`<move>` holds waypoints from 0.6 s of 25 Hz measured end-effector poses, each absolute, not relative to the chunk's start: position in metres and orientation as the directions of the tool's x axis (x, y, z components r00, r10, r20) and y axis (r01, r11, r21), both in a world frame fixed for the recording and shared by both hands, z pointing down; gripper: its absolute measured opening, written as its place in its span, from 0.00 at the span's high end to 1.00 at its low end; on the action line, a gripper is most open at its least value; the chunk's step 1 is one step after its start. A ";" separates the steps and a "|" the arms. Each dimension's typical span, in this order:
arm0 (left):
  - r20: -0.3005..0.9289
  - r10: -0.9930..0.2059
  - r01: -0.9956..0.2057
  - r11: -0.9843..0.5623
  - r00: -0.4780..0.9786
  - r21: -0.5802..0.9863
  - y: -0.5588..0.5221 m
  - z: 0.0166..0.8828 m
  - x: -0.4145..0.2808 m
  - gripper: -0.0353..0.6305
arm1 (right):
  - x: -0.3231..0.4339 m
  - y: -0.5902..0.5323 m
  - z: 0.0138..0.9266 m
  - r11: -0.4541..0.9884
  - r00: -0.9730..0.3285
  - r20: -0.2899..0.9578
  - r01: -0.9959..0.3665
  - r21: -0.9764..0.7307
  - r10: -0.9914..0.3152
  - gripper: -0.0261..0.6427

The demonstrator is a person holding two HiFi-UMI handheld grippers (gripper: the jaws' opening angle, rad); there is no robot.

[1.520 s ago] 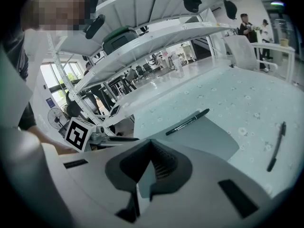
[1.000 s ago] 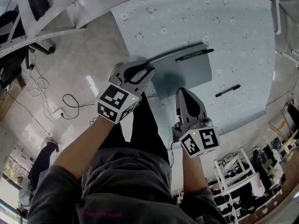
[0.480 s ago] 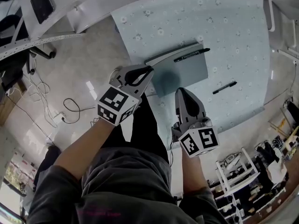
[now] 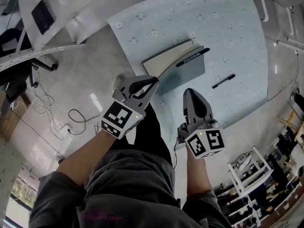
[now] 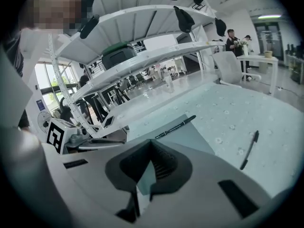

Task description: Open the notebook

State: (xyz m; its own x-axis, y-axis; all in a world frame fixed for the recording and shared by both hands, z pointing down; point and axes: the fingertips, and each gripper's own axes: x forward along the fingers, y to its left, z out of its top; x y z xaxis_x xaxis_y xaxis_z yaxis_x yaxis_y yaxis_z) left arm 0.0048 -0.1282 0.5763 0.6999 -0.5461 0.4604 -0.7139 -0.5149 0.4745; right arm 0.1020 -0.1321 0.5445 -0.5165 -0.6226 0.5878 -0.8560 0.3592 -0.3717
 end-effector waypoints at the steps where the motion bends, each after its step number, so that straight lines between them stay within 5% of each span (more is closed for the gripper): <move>1: 0.455 -0.539 -0.705 -0.531 0.709 0.470 -0.125 0.571 0.009 0.91 | 0.105 -0.131 0.541 0.353 -0.509 0.584 -0.860 -0.369 -0.632 0.96; 15: 0.438 -0.367 -0.547 -0.727 0.821 0.415 -0.064 0.530 0.071 0.91 | 0.153 -0.094 0.501 0.217 -0.380 0.530 -0.914 -0.344 -0.758 0.96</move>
State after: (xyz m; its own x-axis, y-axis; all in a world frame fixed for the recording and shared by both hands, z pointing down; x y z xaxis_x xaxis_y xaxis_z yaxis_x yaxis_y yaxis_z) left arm 0.0710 -0.0640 0.5296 0.8207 -0.3667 0.4382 -0.5466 -0.7272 0.4152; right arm 0.1530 -0.0937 0.5015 -0.3797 -0.7581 0.5302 -0.9136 0.2174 -0.3436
